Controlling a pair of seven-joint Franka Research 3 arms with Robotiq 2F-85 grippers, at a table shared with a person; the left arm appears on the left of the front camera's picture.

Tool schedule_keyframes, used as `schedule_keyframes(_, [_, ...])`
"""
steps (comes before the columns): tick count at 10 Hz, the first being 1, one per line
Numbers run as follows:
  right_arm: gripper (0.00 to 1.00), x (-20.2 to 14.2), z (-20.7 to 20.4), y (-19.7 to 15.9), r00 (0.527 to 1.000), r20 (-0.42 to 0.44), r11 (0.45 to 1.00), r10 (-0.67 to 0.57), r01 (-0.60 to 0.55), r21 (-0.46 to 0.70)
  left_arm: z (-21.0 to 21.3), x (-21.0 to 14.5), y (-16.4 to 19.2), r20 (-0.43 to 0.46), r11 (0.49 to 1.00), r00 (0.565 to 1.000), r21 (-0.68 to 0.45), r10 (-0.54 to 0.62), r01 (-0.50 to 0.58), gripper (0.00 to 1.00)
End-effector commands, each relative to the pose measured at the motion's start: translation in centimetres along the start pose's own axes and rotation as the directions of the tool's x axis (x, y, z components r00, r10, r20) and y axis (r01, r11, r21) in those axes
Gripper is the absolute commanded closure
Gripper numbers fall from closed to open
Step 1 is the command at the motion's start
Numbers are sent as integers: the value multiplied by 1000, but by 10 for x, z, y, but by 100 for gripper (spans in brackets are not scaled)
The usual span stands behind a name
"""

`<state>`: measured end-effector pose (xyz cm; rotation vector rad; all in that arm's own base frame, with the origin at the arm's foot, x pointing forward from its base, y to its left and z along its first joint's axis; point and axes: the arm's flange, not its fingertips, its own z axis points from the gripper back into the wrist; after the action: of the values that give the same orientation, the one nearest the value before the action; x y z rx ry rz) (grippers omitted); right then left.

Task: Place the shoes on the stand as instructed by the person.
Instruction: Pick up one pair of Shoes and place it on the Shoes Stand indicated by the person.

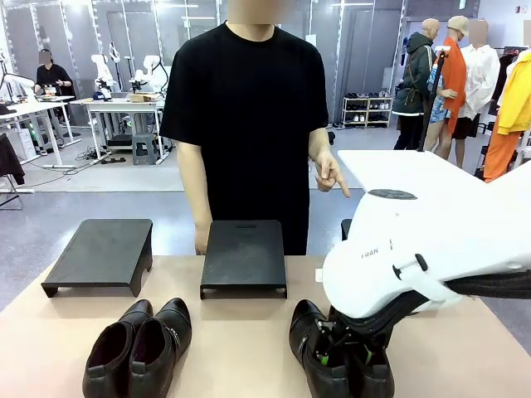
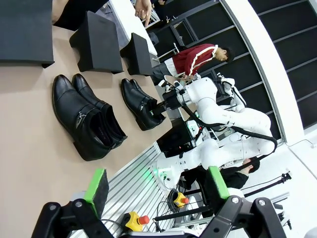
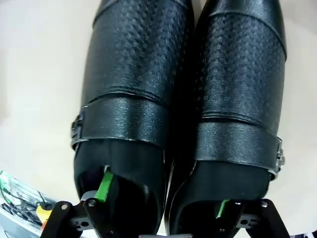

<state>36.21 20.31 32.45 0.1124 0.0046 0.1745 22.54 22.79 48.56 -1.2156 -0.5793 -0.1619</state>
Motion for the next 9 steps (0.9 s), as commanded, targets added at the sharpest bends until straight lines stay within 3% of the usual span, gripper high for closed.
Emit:
schedule_keyframes(1, [66,-20,-12,3,1000,0,999,1,-1,-38,3,1,1,6,999,1000,-19,-26,26,0])
schedule_keyframes(3, [100,-22,-6,1,1000,14,998,-1,2,-56,3,1,1,6,999,1000,-19,-26,26,0])
schedule_keyframes(9, [100,-21,18,-7,999,37,993,2,3,-122,3,1,1,6,999,1000,-19,-26,26,0])
